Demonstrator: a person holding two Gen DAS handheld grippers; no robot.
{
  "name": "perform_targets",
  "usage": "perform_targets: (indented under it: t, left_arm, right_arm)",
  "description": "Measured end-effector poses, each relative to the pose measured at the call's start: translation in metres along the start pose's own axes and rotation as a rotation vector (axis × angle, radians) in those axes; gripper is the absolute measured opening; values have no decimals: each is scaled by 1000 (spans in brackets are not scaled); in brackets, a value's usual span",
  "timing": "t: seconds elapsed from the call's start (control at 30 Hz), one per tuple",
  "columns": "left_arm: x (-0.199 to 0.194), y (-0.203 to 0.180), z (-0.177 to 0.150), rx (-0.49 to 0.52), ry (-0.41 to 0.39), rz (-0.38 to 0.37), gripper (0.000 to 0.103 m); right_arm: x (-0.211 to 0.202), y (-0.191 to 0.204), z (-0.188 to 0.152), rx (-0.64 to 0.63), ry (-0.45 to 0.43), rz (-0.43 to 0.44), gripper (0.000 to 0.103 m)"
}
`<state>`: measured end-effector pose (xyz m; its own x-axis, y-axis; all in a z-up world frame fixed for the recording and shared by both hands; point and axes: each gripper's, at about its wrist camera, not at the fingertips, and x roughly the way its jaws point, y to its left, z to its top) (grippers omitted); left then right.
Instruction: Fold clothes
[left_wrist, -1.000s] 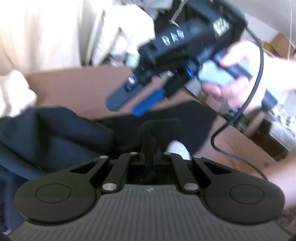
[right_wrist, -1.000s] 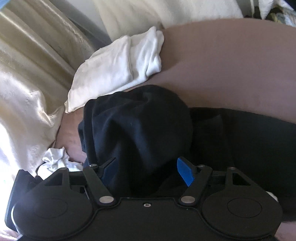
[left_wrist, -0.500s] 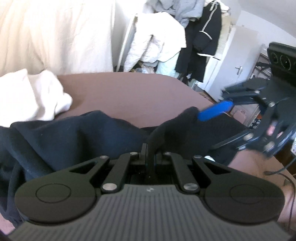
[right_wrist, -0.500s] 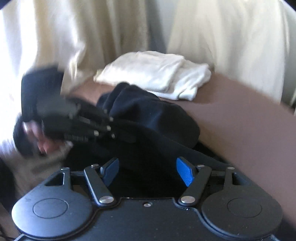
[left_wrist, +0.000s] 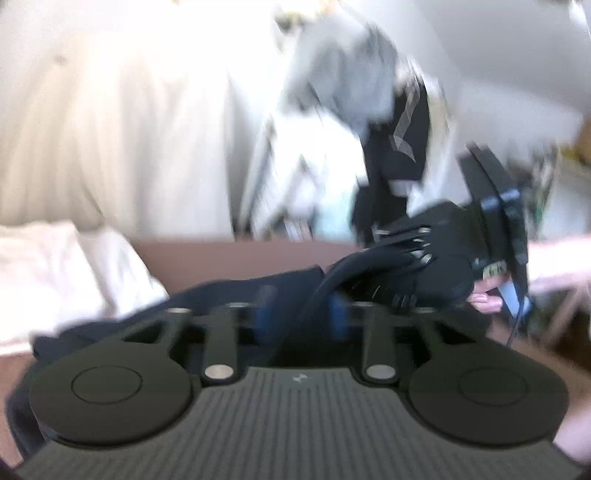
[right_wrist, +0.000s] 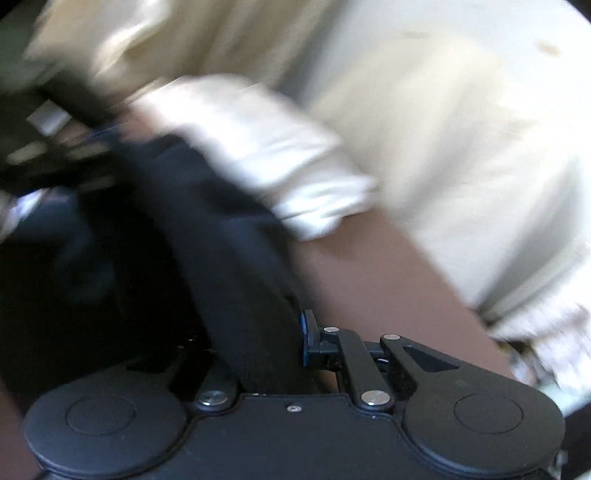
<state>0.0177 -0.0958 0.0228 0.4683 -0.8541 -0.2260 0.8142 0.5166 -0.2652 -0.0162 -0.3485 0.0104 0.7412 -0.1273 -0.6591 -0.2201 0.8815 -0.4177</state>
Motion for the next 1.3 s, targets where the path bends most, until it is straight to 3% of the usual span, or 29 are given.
perform_targets:
  t: [0.03,0.1,0.23,0.33,0.47,0.5,0.63,0.7,0.77,0.83,0.9,0.97,1.07,1.13,1.2,1.3]
  left_arm:
    - [-6,5,4,-13,-42,39,50]
    - [-10,21,9,-29,-47,128,50]
    - [-2,65,10,-55,39,396,50]
    - [4,105,8,-147,129,463,50]
    - [15,143,-1,-287,226,385,66]
    - [25,147,-5,-289,258,397,67]
    - [64,157,-19,-242,380,481,73]
    - [85,159,-25,-190,465,470,87]
    - [105,162,-32,-133,545,458,89]
    - [118,162,-41,-52,593,449,90]
    - [121,163,-47,-4,611,460,100]
    - [122,165,-52,35,630,471,103]
    - [120,183,-50,-113,670,485,103]
    - [105,196,-42,-248,636,539,103]
    - [79,204,-36,-350,546,568,103]
    - [55,212,-36,-443,480,530,103]
  right_arm:
    - [-7,-22,4,70,-14,-71,5]
    - [-15,-67,4,179,-28,-197,5]
    - [-26,-159,0,388,-47,-428,4]
    - [-31,-216,-13,509,-26,-581,4]
    - [-47,-270,-36,628,12,-756,4]
    - [-49,-280,-42,650,21,-793,5]
    - [-36,-284,-64,649,59,-827,5]
    - [-33,-283,-76,636,82,-825,5]
    - [-32,-279,-84,634,96,-807,5]
    - [-36,-275,-90,627,99,-782,5]
    - [-37,-272,-97,611,102,-759,5]
    - [-36,-269,-103,591,114,-747,5]
    - [-35,-275,-118,588,142,-735,5]
    - [-35,-277,-127,583,165,-748,5]
    - [-37,-283,-133,589,181,-768,5]
    - [-35,-290,-138,544,234,-857,6]
